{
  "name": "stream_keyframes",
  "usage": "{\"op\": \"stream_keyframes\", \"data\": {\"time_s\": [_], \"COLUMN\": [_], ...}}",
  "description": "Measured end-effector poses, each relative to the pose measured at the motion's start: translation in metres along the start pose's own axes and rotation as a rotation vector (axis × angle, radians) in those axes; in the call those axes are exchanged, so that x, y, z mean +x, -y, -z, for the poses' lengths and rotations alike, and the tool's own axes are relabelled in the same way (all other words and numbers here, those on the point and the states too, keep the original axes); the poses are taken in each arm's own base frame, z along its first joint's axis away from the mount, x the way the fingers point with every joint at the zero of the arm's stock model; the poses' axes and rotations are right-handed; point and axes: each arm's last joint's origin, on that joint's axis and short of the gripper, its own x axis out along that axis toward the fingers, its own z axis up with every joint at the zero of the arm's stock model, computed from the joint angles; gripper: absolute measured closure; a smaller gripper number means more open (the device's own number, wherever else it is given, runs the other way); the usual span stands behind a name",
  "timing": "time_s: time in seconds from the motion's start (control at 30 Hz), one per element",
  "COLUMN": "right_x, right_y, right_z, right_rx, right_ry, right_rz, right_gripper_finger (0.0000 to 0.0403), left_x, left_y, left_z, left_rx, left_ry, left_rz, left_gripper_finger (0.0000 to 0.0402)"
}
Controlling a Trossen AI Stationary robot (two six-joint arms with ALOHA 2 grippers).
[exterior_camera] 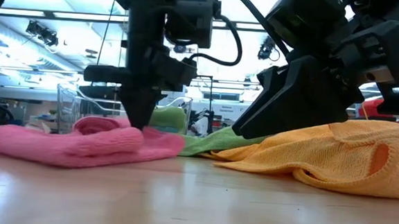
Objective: Fold microfiber towels
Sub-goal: Fold the pink microfiber towel
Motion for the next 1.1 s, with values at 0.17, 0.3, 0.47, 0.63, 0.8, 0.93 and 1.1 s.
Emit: {"op": "stream_keyframes", "data": {"time_s": [0.17,0.3,0.47,0.63,0.8,0.93,1.1], "right_x": [0.000,0.000,0.000,0.000,0.000,0.000,0.000], "right_y": [0.000,0.000,0.000,0.000,0.000,0.000,0.000], "right_z": [0.000,0.000,0.000,0.000,0.000,0.000,0.000], "right_rx": [-0.009,-0.018,-0.025,-0.023,-0.019,-0.007,0.001], "right_ry": [-0.003,-0.003,-0.002,0.004,0.004,0.004,0.004], "right_rz": [0.000,0.002,0.002,0.001,0.001,0.001,0.001], "right_gripper_finger": [0.0285,0.0285,0.0285,0.0285,0.0285,0.0285,0.0285], "left_x": [-0.009,-0.024,-0.040,-0.049,-0.054,-0.056,-0.058], "left_y": [-0.004,-0.002,0.010,0.032,0.055,0.067,0.081], "left_z": [0.003,0.006,0.009,0.006,0.003,0.003,0.003], "left_rx": [0.002,-0.018,-0.024,0.016,0.061,0.062,0.061], "left_ry": [0.021,0.056,0.071,0.089,0.102,0.080,0.081], "left_rz": [-0.007,-0.018,-0.019,-0.011,0.030,0.037,0.079], "left_gripper_finger": [0.0393,0.0392,0.0393,0.0385,0.0392,0.0383,0.0378]}}
